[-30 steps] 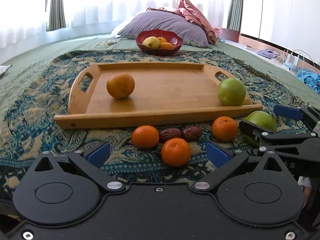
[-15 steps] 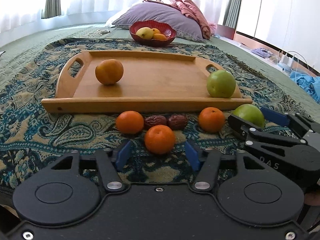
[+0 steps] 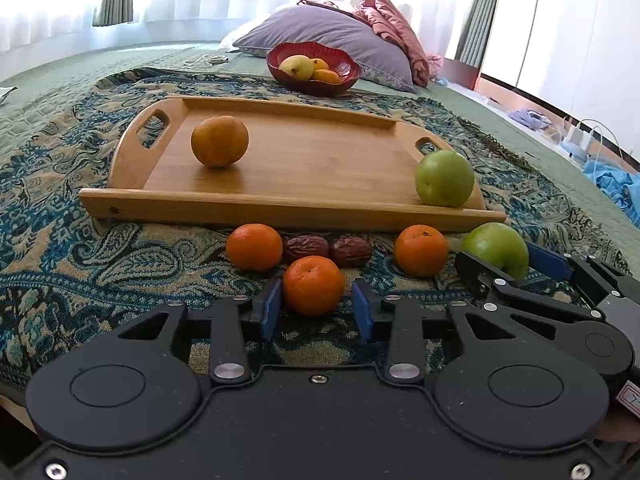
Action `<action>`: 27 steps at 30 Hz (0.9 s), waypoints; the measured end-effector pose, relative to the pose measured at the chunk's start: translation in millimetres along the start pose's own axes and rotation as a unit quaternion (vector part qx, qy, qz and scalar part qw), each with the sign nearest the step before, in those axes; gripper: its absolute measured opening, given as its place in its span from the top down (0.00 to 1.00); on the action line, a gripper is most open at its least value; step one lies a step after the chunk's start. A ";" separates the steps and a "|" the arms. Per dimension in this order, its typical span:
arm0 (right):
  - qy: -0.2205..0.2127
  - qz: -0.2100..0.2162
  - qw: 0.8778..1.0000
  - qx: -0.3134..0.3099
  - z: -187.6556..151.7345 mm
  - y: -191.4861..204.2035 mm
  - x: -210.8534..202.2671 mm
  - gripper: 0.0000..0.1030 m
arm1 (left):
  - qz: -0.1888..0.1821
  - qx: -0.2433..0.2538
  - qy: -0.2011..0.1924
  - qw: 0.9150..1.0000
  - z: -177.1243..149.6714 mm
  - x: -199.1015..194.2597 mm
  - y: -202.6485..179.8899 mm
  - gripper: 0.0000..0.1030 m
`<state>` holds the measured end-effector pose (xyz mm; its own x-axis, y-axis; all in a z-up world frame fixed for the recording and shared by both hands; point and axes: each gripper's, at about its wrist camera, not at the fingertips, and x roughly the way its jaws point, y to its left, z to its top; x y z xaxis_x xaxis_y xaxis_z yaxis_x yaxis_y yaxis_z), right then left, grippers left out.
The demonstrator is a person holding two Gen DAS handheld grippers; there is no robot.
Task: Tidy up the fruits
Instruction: 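Move back to the fruit row, left gripper grasps a mandarin while right grasps another green apple, then carry the mandarin and green apple over the tray and lower them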
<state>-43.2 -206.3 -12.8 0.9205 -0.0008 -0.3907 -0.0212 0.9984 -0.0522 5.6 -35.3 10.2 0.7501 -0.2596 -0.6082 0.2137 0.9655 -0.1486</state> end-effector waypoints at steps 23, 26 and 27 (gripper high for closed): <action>0.025 -0.009 1.000 0.014 -5.8 0.9 15.4 0.39 | 0.013 0.024 -0.018 0.999 -7.4 2.4 -5.4 0.69; 0.024 -0.010 1.000 0.008 -5.1 1.6 16.8 0.41 | 0.020 0.036 -0.023 0.999 -8.2 1.3 -8.7 0.69; 0.023 -0.011 1.000 0.003 -4.9 2.3 16.8 0.41 | 0.022 0.040 -0.025 0.999 -8.3 0.7 -9.8 0.69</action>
<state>-29.7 -204.3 -24.0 0.9017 -0.0246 -0.4317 0.0010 0.9985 -0.0547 -1.1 -44.9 4.8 0.7900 -0.2199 -0.5723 0.2283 0.9718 -0.0584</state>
